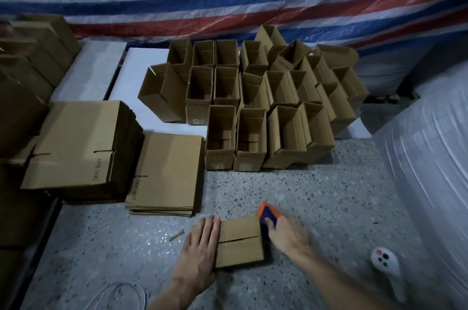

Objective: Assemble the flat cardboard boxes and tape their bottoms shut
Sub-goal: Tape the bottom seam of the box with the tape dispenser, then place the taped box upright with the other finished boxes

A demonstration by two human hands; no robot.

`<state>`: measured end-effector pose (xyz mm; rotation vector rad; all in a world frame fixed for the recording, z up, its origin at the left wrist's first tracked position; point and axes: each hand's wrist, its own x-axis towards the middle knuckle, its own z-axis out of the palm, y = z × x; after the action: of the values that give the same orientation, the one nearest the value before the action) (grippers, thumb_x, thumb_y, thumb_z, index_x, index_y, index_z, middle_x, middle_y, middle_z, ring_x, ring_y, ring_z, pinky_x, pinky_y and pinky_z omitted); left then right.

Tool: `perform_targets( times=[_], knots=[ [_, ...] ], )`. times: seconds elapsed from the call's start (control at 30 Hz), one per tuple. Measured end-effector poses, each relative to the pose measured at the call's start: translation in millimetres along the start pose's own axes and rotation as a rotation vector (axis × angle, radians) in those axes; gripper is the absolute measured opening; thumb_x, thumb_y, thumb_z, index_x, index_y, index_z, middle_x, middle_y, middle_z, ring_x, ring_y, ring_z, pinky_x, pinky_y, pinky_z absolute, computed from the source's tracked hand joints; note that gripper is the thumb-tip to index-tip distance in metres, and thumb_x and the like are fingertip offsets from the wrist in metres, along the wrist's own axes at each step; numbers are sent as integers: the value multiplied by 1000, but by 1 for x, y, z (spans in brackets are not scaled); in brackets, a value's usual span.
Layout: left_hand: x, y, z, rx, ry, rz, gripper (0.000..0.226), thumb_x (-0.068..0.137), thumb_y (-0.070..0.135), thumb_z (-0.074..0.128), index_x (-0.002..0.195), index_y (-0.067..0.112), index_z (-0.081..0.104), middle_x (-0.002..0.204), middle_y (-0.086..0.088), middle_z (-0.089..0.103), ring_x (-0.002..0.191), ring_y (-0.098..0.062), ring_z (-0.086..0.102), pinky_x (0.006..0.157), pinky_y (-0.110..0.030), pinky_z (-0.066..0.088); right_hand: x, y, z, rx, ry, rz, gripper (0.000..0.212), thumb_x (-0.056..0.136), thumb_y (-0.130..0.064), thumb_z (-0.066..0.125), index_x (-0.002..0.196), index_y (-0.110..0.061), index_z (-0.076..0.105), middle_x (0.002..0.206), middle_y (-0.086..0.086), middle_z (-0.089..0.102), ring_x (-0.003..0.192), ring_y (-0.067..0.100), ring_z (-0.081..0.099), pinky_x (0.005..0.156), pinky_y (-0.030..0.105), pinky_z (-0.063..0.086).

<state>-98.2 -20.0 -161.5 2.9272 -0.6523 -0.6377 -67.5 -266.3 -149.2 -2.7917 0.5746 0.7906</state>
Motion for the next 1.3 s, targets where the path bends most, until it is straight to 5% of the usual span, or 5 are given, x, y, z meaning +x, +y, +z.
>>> perform_targets(
  times=[0.23, 0.63, 0.9, 1.0, 1.3],
  knots=[
    [-1, 1, -2, -17, -14, 12, 108, 88, 50, 50, 143, 14, -37, 166, -4, -18, 153, -27, -16, 126, -42, 0, -23, 49, 62, 265, -4, 161, 44, 82, -64, 64, 102, -26, 73, 85, 4, 73, 77, 24, 69, 75, 38, 58],
    [2, -6, -1, -154, -70, 2, 119, 72, 67, 45, 143, 19, -37, 163, 6, -25, 150, -19, -26, 122, -36, -10, -25, -52, 26, 938, -198, 144, 70, 101, -60, 33, 154, -13, 35, 158, 9, 37, 146, 27, 34, 118, 35, 26],
    [4, -2, -9, -1374, 294, -628, 99, 76, 53, 77, 155, 22, 28, 160, 3, 26, 146, -14, 25, 123, -41, 21, -28, -61, 30, 951, -69, 257, 58, 98, -59, 47, 139, -18, 54, 140, 14, 57, 127, 32, 53, 104, 35, 39],
    [4, -9, -12, -1660, 90, -1071, 83, 78, 51, 80, 137, -3, 54, 138, -23, 56, 125, -33, 56, 109, -47, 43, -27, -57, 27, 1016, -81, 248, 47, 97, -53, 54, 128, -18, 62, 130, 11, 63, 120, 30, 57, 99, 34, 42],
    [15, -13, -73, -1841, -362, -1038, 86, 57, 70, 78, 113, 6, 63, 114, -25, 63, 102, -43, 63, 67, -58, 58, -21, -28, -1, 1223, 23, 121, 22, 98, -13, 53, 94, -27, 69, 104, -6, 66, 93, 4, 57, 73, 24, 40]
  ],
)
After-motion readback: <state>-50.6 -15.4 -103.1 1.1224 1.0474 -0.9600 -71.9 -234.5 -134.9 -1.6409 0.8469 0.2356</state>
